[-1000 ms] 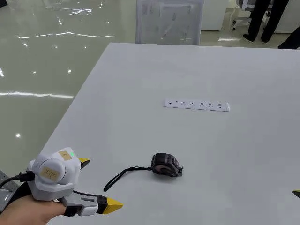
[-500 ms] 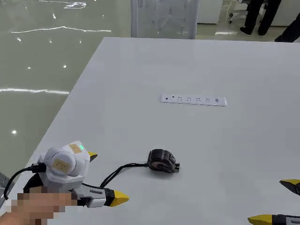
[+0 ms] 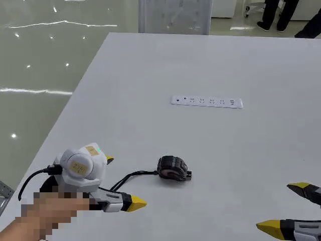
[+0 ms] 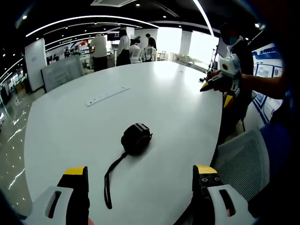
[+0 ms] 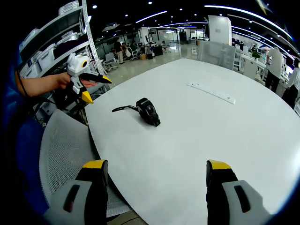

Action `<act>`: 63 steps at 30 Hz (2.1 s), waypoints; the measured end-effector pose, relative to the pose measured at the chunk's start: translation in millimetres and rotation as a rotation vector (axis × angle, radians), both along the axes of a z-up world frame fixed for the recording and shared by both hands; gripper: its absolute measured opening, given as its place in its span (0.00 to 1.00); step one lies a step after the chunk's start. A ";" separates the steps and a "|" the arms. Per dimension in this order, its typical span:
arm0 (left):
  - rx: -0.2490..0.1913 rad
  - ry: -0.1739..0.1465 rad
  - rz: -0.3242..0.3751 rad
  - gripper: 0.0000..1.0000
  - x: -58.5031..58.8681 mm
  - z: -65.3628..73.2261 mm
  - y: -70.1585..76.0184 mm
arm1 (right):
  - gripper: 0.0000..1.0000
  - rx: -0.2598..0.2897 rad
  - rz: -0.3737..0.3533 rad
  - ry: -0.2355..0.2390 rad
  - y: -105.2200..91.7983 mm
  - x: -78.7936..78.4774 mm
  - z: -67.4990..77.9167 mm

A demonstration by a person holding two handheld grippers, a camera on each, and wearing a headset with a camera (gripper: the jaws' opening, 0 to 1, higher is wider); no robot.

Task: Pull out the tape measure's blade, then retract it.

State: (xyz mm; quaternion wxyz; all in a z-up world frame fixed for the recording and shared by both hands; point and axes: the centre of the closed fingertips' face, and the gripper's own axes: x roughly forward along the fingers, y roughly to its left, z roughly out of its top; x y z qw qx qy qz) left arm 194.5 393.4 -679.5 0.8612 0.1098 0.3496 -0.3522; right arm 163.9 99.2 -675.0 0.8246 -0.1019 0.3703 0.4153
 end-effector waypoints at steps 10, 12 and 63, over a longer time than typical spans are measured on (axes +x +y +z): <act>0.002 -0.001 -0.039 0.86 11.1 -5.7 -12.8 | 0.79 -0.010 0.054 0.000 15.1 7.9 -10.0; 0.001 0.002 -0.046 0.86 12.7 -7.4 -15.6 | 0.79 -0.006 0.060 0.002 18.8 10.6 -11.6; 0.069 -0.020 -0.273 0.67 71.7 -50.3 -73.0 | 0.66 -0.051 0.322 0.002 90.6 57.3 -74.6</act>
